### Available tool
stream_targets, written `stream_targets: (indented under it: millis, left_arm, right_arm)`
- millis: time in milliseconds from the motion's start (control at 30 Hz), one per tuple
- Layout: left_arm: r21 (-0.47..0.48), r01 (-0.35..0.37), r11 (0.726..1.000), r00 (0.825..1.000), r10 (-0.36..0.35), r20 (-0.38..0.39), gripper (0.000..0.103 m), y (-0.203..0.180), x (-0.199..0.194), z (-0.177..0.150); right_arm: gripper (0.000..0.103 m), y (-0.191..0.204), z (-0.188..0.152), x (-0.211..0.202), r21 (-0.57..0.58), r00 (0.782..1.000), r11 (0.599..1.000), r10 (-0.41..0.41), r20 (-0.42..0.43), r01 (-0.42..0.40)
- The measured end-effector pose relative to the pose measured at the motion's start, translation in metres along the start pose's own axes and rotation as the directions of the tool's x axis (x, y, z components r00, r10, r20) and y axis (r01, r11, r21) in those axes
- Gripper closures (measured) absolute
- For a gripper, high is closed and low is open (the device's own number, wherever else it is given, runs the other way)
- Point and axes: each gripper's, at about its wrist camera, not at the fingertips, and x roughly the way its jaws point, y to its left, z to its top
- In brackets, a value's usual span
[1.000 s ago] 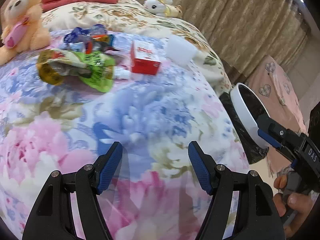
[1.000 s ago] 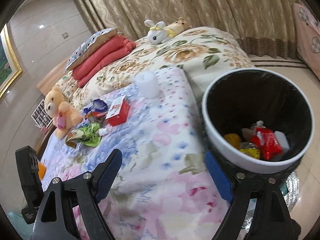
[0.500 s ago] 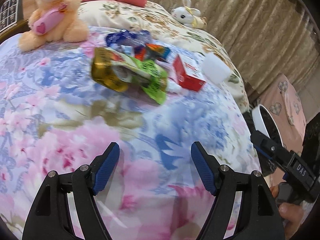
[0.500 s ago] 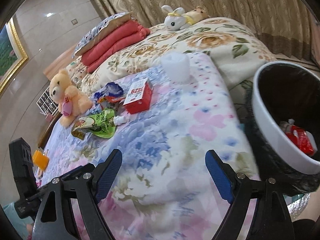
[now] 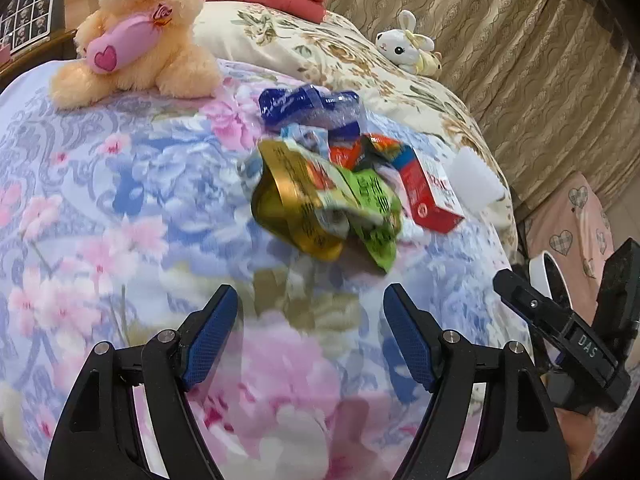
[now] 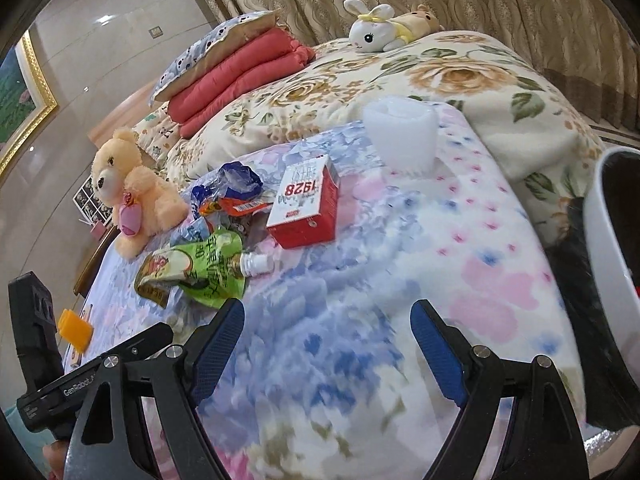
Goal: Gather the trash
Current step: 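Move both open tools back over the bed toward the carton and pouch, then grasp the green drink pouch with the left tool while the right tool grasps the red-and-white carton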
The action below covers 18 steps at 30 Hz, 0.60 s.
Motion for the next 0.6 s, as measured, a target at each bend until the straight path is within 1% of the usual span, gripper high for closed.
stream_targets:
  millis: [100, 333, 400, 500, 600]
  left_arm:
    - [0.000, 0.007, 1.000, 1.000, -0.007, 0.001, 0.026, 0.002, 0.004, 0.010]
    - [-0.022, 0.058, 0.998, 0.998, -0.058, -0.011, 0.026, 0.003, 0.016, 0.026]
    - [-0.029, 0.075, 0.997, 0.997, -0.075, -0.005, 0.026, 0.002, 0.017, 0.029]
    - [-0.038, 0.076, 0.996, 0.997, -0.076, 0.006, 0.026, 0.002, 0.018, 0.033]
    - [-0.065, 0.088, 0.994, 0.996, -0.087, 0.017, 0.026, 0.005, 0.021, 0.037]
  right_arm:
    - [0.016, 0.004, 0.007, 0.010, -0.008, 1.000, 1.000, 0.003, -0.004, -0.003]
    - [0.016, 0.010, 0.024, 0.037, -0.005, 1.000, 1.000, 0.014, -0.021, -0.014]
    - [0.016, 0.010, 0.029, 0.042, -0.001, 1.000, 1.000, 0.016, -0.024, -0.016]
    - [0.017, 0.011, 0.037, 0.053, 0.001, 0.999, 1.000, 0.015, -0.030, -0.015]
    - [0.017, 0.013, 0.042, 0.063, 0.000, 0.999, 1.000, 0.015, -0.039, -0.015]
